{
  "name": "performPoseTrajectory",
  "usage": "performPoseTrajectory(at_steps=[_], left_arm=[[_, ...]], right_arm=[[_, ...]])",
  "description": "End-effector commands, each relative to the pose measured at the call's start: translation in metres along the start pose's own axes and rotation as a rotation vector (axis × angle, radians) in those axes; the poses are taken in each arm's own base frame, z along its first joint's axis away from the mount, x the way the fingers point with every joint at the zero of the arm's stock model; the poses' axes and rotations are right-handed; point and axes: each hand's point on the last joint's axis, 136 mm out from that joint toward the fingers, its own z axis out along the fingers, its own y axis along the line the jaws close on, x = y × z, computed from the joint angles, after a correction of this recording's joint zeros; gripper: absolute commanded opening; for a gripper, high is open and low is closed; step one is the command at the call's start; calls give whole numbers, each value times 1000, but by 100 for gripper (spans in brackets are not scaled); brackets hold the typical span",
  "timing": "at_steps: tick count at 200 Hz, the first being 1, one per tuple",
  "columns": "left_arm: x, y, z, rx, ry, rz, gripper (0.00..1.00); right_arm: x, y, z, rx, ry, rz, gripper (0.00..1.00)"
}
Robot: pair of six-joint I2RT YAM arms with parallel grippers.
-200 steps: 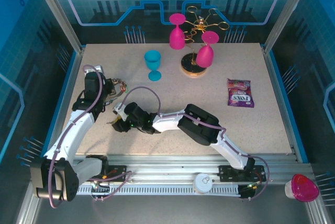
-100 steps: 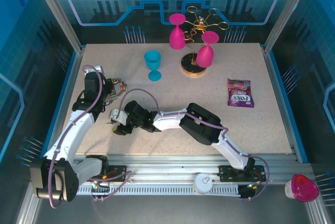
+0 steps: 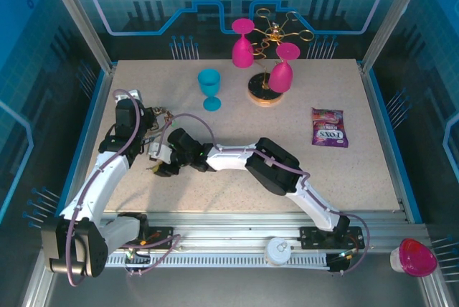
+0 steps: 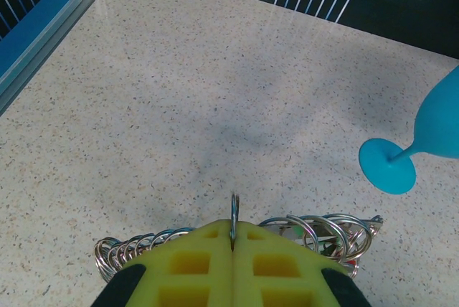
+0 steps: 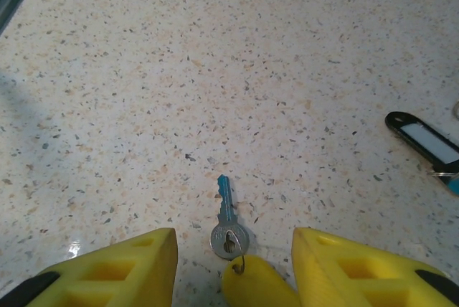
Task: Put the keys on the keyring
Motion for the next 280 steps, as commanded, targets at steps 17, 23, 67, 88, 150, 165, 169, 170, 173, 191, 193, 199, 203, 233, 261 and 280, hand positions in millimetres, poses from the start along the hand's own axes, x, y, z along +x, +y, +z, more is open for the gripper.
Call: performPoseTrajectory(at_steps=[17, 23, 67, 88, 150, 165, 169, 170, 173, 191, 193, 199, 203, 233, 261, 280], left_arm=[[-18, -4, -8, 31, -70, -19, 0], [-17, -4, -8, 31, -69, -19, 0], [-17, -4, -8, 32, -71, -18, 0], [-17, -4, -8, 34, -72, -18, 0], [-17, -4, -9, 34, -76, -12, 0], [-18, -4, -9, 33, -79, -8, 0], [-17, -4, -9, 32, -77, -7, 0], [-18, -4, -9, 33, -78, -7, 0], [-18, -4, -10, 33, -79, -5, 0], [-19, -4, -11, 36, -87, 6, 0], [-19, -4, -11, 35, -88, 7, 0], [-19, -4, -11, 38, -89, 8, 0], [-19, -5, -12, 44, -91, 13, 0], [-20, -19, -16, 121, -111, 52, 0], [-16, -42, -27, 217, -143, 169, 0], [-13, -62, -37, 297, -178, 267, 0]], right_arm=[[16, -2, 13, -40, 34, 13, 47], [17, -1, 14, -42, 38, 16, 47], [21, 2, 17, -65, 56, 25, 42], [22, 3, 17, -66, 60, 24, 33], [20, 2, 14, -55, 56, 20, 10], [14, 1, 8, -45, 40, 18, 5], [11, 2, 5, -43, 34, 16, 4], [10, 1, 4, -42, 32, 16, 3], [10, 2, 3, -41, 30, 16, 2], [2, 5, -13, -33, 15, 13, 0], [0, 5, -16, -31, 11, 12, 0], [-2, 7, -22, -25, 5, 13, 0], [-7, 7, -29, -18, -4, 11, 0], [-7, 19, -74, 7, 1, 16, 0], [10, 29, -125, 36, 41, 72, 0], [31, 32, -161, 58, 93, 160, 0]])
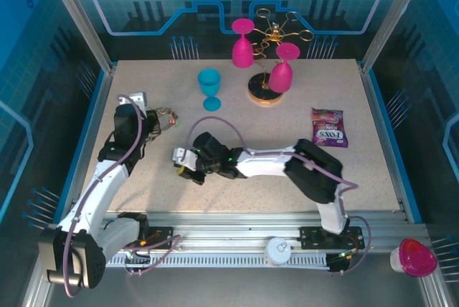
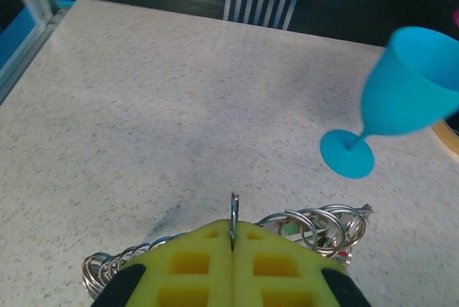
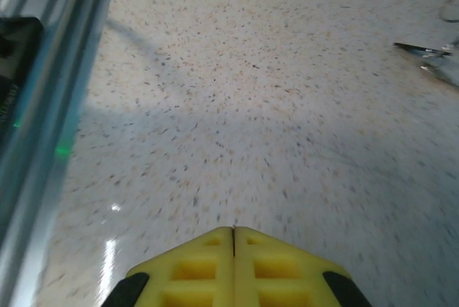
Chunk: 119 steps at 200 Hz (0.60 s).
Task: Put the keys on the keyring
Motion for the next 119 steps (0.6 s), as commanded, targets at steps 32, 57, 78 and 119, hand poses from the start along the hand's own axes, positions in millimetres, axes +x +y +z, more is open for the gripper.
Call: performPoseTrajectory(at_steps=[32, 57, 78, 119], left_arm=[[-13, -73, -28, 293, -164, 323, 0], [-2, -107, -45, 457, -175, 466, 0], [12, -132, -60, 589, -186, 577, 0], [32, -154, -61, 641, -151, 716, 0]], right_arm=[[52, -2, -91, 90, 73, 213, 0], [59, -6, -127, 124, 30, 287, 0], [56, -11, -150, 144, -26, 311, 0], [86, -34, -174, 300, 52, 366, 0]])
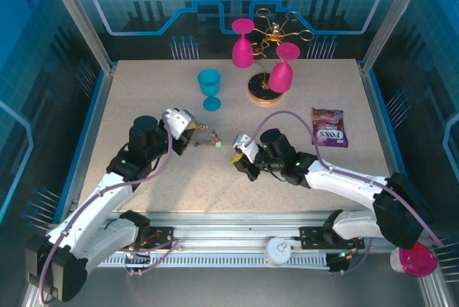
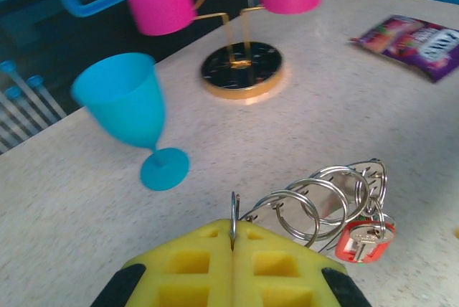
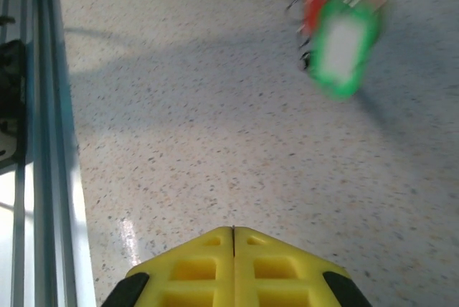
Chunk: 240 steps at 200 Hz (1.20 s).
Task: Put the keys on the keyring
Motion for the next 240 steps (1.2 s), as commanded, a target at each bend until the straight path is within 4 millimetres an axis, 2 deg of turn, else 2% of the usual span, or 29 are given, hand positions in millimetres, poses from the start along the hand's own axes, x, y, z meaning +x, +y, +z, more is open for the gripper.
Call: performPoseTrajectory(at_steps=[1, 19, 32, 60, 111, 148, 187, 218, 240], left_arm=[[-6, -12, 4, 47, -8, 118, 0], [-3, -12, 10, 50, 14, 121, 0], [-1, -12, 14, 52, 29, 123, 0], [5, -13, 19, 55, 45, 117, 0], [13, -13, 22, 47, 49, 124, 0], [14, -14, 22, 48, 49, 124, 0], [18, -15, 23, 53, 49, 122, 0], [18, -16, 23, 55, 46, 123, 0], [18, -16, 23, 56, 46, 123, 0]], right_arm=[[28, -18, -6, 100, 96, 57, 0], [52, -34, -3, 196, 179, 126, 0], [65, -38, 2, 215, 219, 189, 0], [89, -31, 19, 189, 286, 278, 0], [114, -21, 31, 153, 358, 332, 0], [123, -12, 40, 117, 409, 346, 3], [123, -8, 46, 108, 424, 346, 6], [118, -7, 44, 110, 427, 342, 22], [108, -7, 38, 121, 414, 349, 28]])
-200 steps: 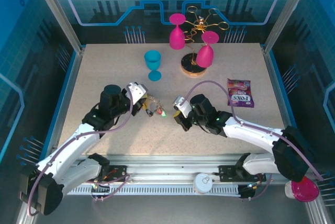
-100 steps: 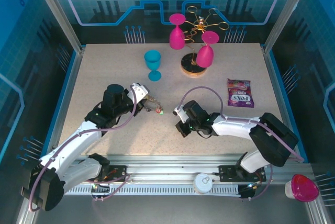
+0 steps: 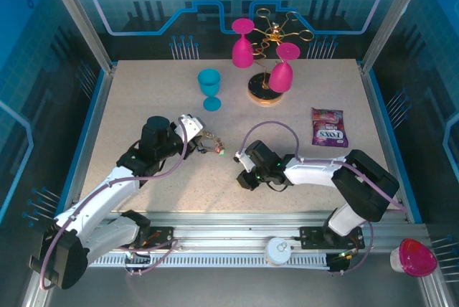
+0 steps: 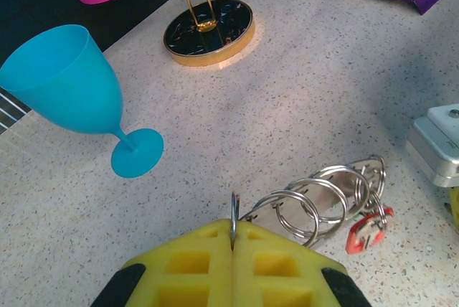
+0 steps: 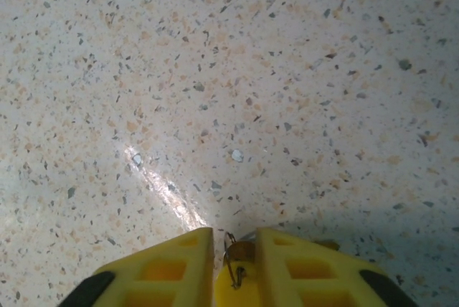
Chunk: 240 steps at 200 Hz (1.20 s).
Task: Put the keys on the keyring
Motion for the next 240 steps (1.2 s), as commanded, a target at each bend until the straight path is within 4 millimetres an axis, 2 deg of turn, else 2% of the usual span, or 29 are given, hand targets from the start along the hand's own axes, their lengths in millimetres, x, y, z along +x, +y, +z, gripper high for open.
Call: performPoseTrajectory(at_steps=[1, 38, 68, 166, 240], left_arm=[[-11, 0, -1, -5, -47, 31, 0], [-12, 0, -2, -6, -48, 33, 0], [-12, -1, -4, 1, -51, 31, 0], [-11, -5, -4, 19, -50, 29, 0], [-11, -6, -4, 22, -52, 31, 0]], right_arm=[[-7, 8, -11, -4, 4, 10, 28], [-11, 13, -28, -3, 5, 39, 32], [-4, 12, -35, 10, 46, 48, 32], [-5, 8, -13, 14, 127, 20, 29], [-1, 7, -6, 13, 151, 16, 24]])
